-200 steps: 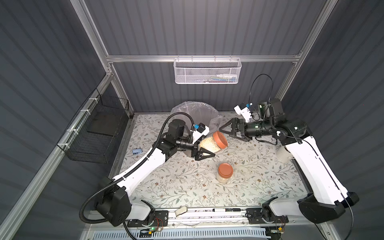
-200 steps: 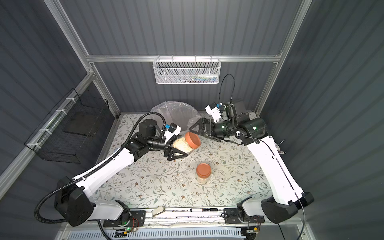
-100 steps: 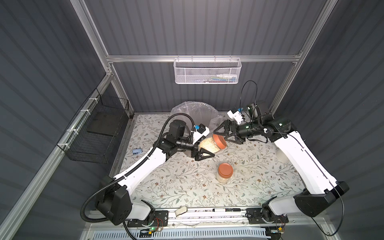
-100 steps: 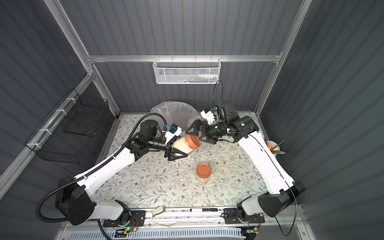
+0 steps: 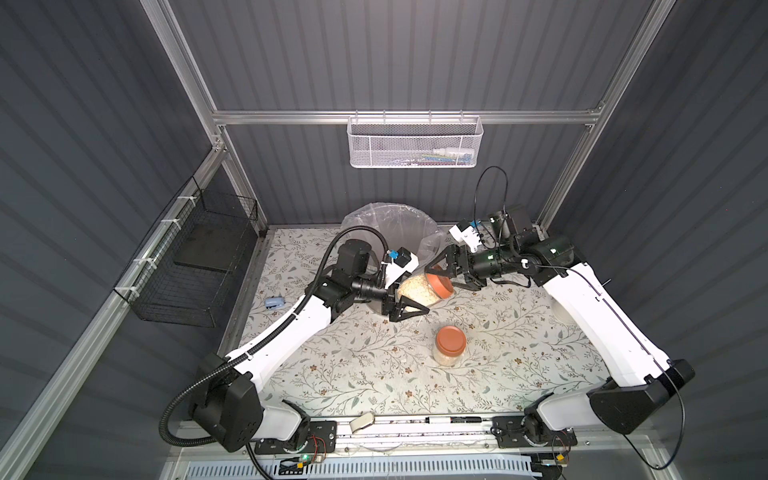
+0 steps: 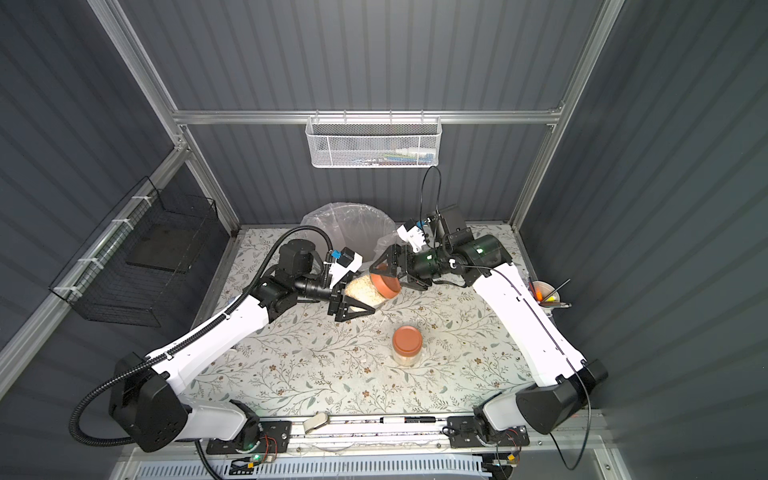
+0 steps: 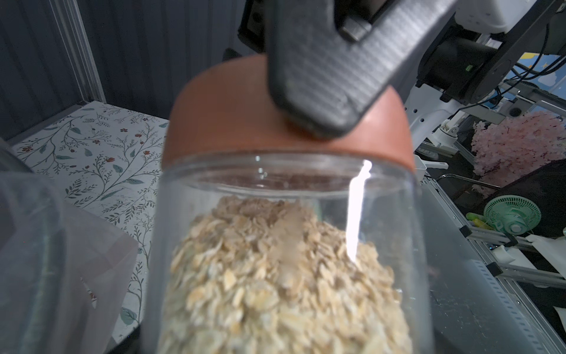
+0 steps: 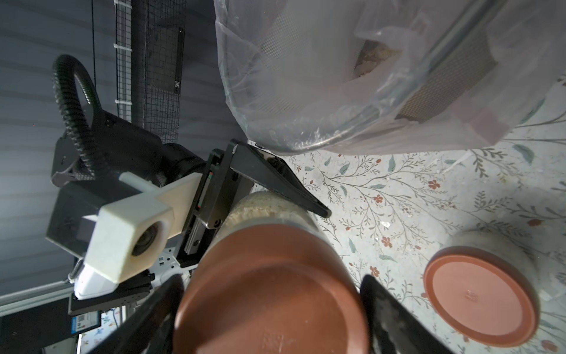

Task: Empty expired oatmeal from jars
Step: Unscrew the lid from the jar.

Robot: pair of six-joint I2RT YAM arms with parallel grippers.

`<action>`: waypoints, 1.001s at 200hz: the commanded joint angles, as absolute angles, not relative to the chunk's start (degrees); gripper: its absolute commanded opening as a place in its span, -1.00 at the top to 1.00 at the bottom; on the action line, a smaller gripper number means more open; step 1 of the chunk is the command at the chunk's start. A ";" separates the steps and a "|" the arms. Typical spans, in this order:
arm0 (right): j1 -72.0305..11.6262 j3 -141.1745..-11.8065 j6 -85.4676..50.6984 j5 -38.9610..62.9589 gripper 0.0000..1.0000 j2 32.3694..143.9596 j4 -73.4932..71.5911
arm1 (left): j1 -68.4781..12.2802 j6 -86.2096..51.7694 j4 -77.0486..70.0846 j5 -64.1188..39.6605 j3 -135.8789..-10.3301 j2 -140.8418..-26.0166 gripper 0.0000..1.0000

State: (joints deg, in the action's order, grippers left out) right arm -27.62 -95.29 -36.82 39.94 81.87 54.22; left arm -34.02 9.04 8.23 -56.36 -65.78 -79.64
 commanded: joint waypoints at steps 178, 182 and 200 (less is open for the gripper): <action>-27.79 -91.80 -36.29 42.77 -0.93 80.75 52.18 | -33.49 9.01 2.96 -58.80 -67.51 -75.89 1.00; -27.79 -91.76 -36.02 42.66 -0.88 80.70 52.50 | -33.49 8.97 2.99 -58.80 -67.55 -75.79 1.00; -27.81 -91.49 -34.38 41.78 -0.61 80.50 53.98 | -33.49 8.94 2.82 -58.95 -67.50 -75.85 1.00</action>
State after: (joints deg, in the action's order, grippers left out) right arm -27.81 -90.85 -36.25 43.48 80.01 51.42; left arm -33.76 8.75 7.81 -55.99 -65.52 -79.15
